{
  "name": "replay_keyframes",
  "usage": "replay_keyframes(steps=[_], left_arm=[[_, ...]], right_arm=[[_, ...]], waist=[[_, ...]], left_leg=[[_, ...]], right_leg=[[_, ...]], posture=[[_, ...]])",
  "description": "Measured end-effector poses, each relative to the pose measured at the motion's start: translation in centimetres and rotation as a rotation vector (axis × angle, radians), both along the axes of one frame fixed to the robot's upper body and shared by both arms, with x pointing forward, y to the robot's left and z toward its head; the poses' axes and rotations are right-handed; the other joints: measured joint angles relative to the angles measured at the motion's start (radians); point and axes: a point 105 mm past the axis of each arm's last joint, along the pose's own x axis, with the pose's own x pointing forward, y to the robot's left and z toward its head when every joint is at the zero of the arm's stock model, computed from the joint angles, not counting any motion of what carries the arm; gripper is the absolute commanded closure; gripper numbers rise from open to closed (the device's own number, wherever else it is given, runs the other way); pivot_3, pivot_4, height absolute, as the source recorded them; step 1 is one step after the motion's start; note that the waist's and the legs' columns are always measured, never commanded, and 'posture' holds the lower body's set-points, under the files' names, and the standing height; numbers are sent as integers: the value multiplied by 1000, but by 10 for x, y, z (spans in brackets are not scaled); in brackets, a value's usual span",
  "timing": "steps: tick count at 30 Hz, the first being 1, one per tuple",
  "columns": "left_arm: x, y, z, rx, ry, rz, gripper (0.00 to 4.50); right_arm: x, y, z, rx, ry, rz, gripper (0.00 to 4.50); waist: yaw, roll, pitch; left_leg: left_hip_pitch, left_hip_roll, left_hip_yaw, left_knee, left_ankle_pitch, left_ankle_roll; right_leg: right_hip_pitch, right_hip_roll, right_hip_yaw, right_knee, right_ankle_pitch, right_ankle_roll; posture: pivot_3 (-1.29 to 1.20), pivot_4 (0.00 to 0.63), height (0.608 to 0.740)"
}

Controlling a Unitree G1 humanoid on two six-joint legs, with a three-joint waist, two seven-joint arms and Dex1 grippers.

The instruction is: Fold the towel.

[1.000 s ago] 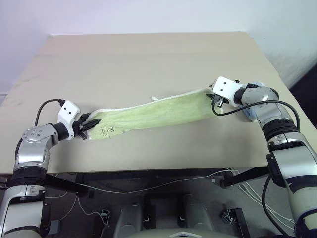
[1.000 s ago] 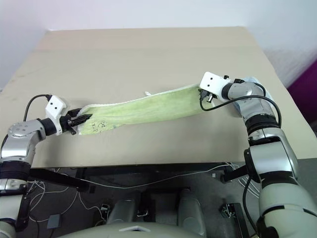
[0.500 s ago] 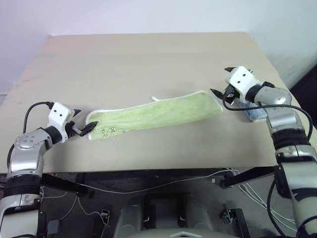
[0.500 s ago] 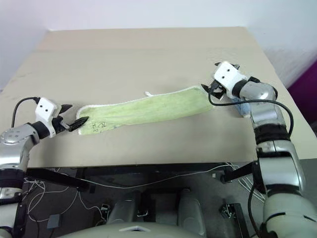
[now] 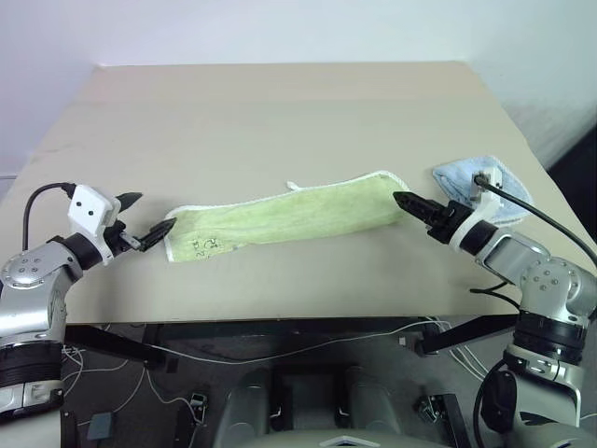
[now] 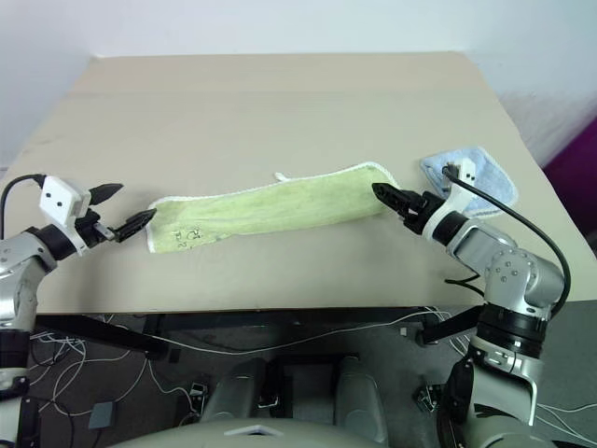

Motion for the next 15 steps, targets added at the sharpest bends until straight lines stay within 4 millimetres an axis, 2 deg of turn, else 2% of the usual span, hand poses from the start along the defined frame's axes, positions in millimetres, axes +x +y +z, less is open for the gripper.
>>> replay_keyframes(steps=[3,6,11,15], left_arm=[[-13,-26,2,-17,25,-139,10],[-27,-50,-6,-24,91,-268,10],[-38,-72,-15,-31,156,-368,10],[-43,-86,-18,-31,175,-428,10]], right_arm=[[-2,-1,-11,53,68,-48,23],[-1,-4,-18,117,118,-96,23],[10,-5,-20,202,160,-150,23],[27,0,-17,258,175,-175,23]], waist=[[-4,1,0],[-5,1,0],[-5,1,0],[-6,1,0]], left_leg=[[0,0,0,-1,0,0],[0,0,0,-1,0,0],[0,0,1,-1,0,1],[0,0,2,-1,2,4]], right_leg=[[-1,1,1,0,-1,-2],[-1,2,0,0,-1,-2],[-1,3,0,0,-1,-2],[0,5,-1,0,0,0]], posture=[[0,150,740],[0,150,740],[0,150,740],[0,150,740]])
